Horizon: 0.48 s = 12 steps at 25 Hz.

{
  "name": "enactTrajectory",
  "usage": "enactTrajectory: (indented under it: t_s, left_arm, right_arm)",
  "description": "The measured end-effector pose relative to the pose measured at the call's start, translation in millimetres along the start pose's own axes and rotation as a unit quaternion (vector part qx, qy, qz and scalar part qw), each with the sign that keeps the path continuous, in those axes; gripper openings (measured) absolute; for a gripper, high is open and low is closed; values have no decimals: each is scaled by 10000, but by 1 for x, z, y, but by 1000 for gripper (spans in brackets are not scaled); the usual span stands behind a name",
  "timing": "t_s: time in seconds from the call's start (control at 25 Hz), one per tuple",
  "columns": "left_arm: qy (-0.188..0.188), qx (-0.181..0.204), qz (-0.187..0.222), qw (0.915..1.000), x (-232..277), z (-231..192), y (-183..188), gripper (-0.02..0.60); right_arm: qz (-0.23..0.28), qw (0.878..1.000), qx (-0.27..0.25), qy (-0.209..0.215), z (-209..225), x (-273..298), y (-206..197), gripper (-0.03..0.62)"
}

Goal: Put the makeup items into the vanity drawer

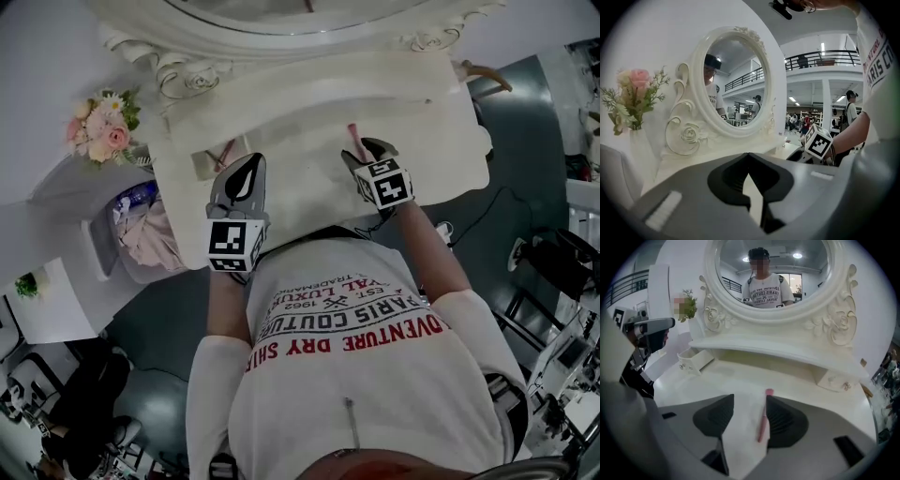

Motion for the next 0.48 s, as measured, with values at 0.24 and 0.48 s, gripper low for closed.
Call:
enactTrajectory:
  t_s: [0.24,0.48]
  left_arm:
    - [-98,-65,-151,9998,25,24,-6,11]
    - [-13,-125,-266,9996,32,36,-15,11]
  right_arm:
    - [-377,9989,284,12,26,14,-29,182]
    - [-572,9971,500,87,36,28,-42,104]
Point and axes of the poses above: the fingertips, and each gripper's own axes: x forward along the fingers, z to its right, y out of its top, the point moved 4 cm from there along -x, backward along the fingers, and after that the axes turned 2 degrees about x, right-handed, at the moved point
